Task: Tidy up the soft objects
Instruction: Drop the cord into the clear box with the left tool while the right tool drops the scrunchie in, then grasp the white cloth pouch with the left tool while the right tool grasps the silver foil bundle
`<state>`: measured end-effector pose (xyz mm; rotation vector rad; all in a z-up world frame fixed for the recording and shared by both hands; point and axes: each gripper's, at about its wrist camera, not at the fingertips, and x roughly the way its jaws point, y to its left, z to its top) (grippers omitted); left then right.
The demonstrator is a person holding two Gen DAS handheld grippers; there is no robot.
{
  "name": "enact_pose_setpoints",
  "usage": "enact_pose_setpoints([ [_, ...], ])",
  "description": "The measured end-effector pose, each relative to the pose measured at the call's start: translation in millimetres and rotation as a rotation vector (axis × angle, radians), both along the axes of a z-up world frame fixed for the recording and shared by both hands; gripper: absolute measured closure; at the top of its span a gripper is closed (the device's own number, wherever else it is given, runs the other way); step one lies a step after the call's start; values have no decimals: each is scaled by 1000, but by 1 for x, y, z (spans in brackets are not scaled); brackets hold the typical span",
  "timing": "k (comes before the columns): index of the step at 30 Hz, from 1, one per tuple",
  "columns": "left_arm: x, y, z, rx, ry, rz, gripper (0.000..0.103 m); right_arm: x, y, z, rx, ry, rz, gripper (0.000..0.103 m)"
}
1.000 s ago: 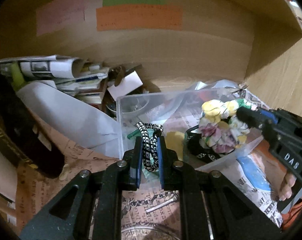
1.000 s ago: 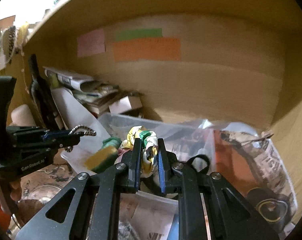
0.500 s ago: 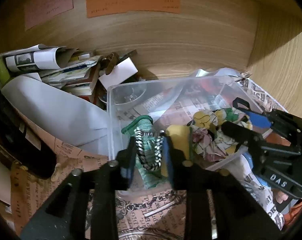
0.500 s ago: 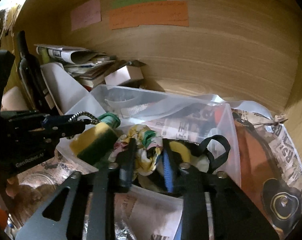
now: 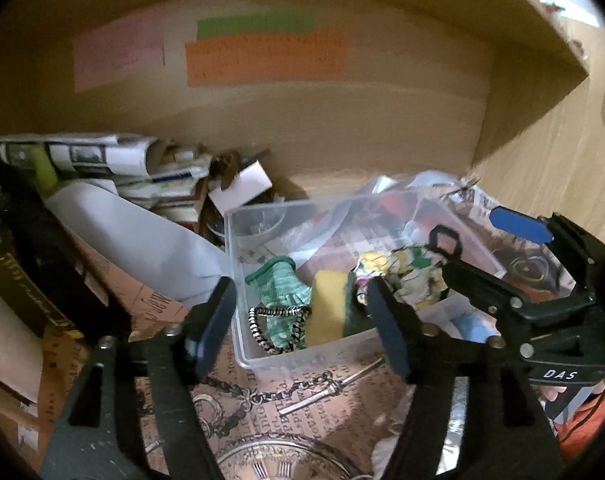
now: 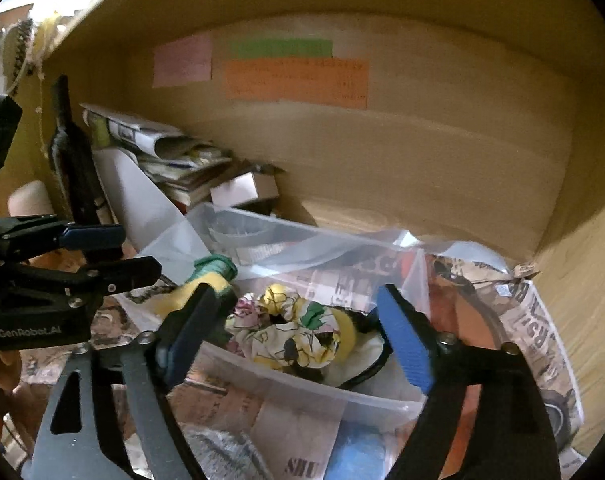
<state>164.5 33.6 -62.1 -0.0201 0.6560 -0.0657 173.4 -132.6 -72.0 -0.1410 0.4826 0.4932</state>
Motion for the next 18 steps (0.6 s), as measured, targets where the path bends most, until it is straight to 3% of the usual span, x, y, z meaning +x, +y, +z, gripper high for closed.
enact_pose_setpoints([
  [4,-19,-2,13,-2,-52,-3,20,-15,-8,10,21,-23,13,15],
  [6,-28,-2,17,3,-71,-1,10,-25,-12,13,23,-40,13,13],
  [8,-37,-4,18,4,-88,5,5,-35,-15,14,22,-52,16,5],
  [13,-50,-5,11,-14,-63,-4,4,-53,-17,7,-5,-45,35,4],
  [18,-59,-5,-6,-21,-10,1,4,-60,-16,-17,-23,40,70,4],
])
